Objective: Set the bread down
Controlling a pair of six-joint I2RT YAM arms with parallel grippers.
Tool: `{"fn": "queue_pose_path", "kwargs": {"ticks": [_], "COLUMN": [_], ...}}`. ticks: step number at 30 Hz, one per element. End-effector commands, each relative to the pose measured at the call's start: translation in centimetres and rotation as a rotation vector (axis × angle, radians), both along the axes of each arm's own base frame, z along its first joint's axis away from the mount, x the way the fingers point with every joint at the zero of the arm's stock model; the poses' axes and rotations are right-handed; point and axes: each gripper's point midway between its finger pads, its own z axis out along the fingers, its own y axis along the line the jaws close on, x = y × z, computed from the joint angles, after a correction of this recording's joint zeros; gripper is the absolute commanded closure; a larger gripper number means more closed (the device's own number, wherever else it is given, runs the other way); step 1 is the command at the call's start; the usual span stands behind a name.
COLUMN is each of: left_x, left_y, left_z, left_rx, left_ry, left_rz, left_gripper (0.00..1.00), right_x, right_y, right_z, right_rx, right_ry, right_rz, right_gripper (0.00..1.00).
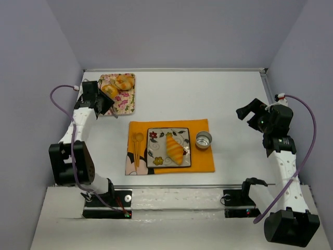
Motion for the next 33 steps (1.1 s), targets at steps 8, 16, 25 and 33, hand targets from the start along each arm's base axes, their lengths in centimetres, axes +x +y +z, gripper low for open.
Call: {"fn": "queue_pose_path", "kwargs": {"ticks": [8,16,25,33], "left_x": [-11.3,-18.4,-24.2,-26.4], "left_y": [-2.4,-5.9,-15.1,-17.9], "left_z": [5.2,6.8,3.5,-0.6], "left_rx": [0.005,-0.032,-0.231,-0.195], "left_ry": [-0.075,-0.084,-0.001,0.189], "left_rz": [-0.117,-0.335,-0.658,-0.724], "left_gripper": [0.89,0.83,0.84,0.87], "right_x": [0.2,0.1,0.2,0.1], "right_y": [0.6,0.7,0.6,0.6], "right_z": [0.9,1.0,0.6,0.7], "right_rx": [-0.001,0.001,0.003,-0.001], "right_ry": [-0.029,-0.032,-0.022,-0.027], "right_rz": [0.033,0.038,0.032,0.035], "right_gripper": [0.0,0.0,0.0,0.0]}}
